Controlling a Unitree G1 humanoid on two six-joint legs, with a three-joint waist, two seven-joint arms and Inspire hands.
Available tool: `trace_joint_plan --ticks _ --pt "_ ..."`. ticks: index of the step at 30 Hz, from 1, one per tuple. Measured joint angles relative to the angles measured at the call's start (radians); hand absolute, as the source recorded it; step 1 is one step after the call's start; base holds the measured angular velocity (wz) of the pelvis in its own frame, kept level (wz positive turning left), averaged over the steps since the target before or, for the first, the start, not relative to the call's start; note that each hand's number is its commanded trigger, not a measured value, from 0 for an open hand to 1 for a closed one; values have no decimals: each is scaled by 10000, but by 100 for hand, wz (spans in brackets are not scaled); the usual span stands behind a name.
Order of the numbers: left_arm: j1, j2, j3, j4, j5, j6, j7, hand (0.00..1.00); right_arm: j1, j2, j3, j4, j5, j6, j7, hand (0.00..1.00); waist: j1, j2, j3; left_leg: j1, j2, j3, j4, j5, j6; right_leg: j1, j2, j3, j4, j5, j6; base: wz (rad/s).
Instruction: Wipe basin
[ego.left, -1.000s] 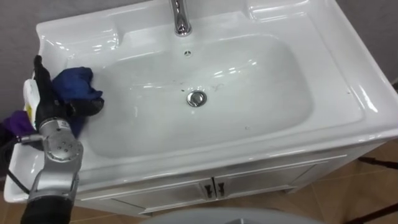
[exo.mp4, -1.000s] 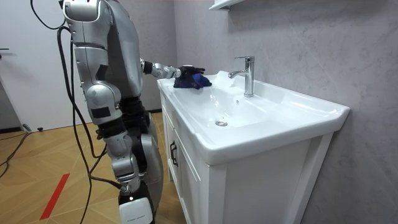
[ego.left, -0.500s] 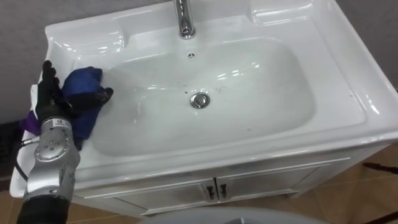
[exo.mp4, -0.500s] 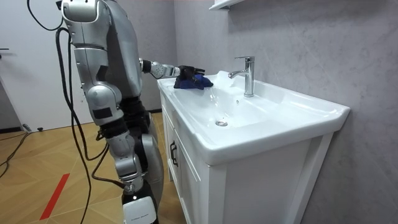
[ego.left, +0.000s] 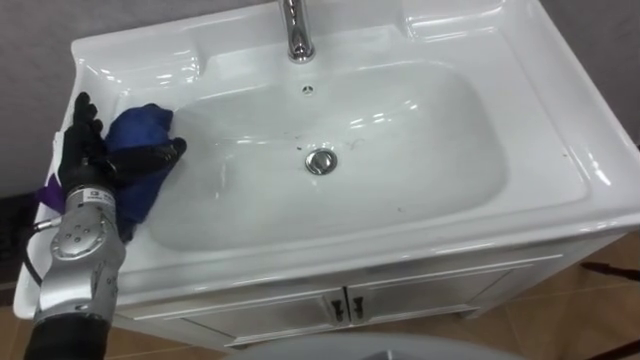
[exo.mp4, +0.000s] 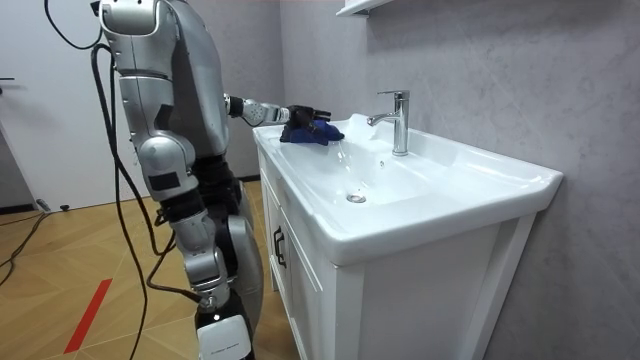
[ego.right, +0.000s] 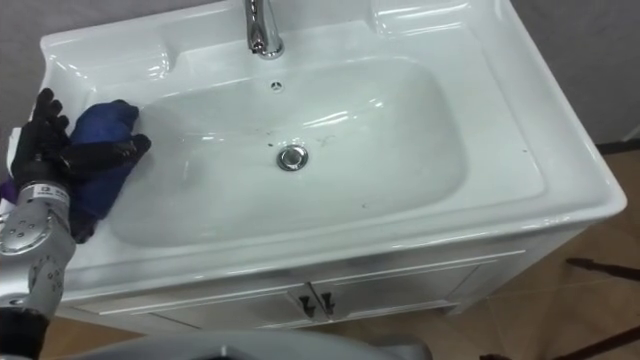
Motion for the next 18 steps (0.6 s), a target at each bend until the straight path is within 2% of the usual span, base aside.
trace_joint_plan --ticks 6,10,15,18 --pt "-4 -15 119 -24 -173 -15 7 0 123 7 -8 0 -19 -10 -8 0 -13 -35 0 12 2 49 12 0 0 -69 2 20 15 -12 -7 -1" --pt "-4 -28 189 -427 -165 -15 295 0 232 57 -12 -66 -8 -18 -10 0 13 -80 -10 -19 8 84 15 0 0 -123 1 48 34 -15 -10 -2" --pt "-4 -32 188 -1091 -194 -163 1142 0 243 79 -1 -66 10 -149 -56 0 15 -120 -12 15 10 82 9 0 0 -63 7 64 34 -13 -14 0" --pt "-5 -47 188 -1160 -897 -306 1643 0 283 114 0 -66 32 -222 -192 0 11 -110 22 177 11 74 -22 0 0 16 6 64 115 -17 -16 0"
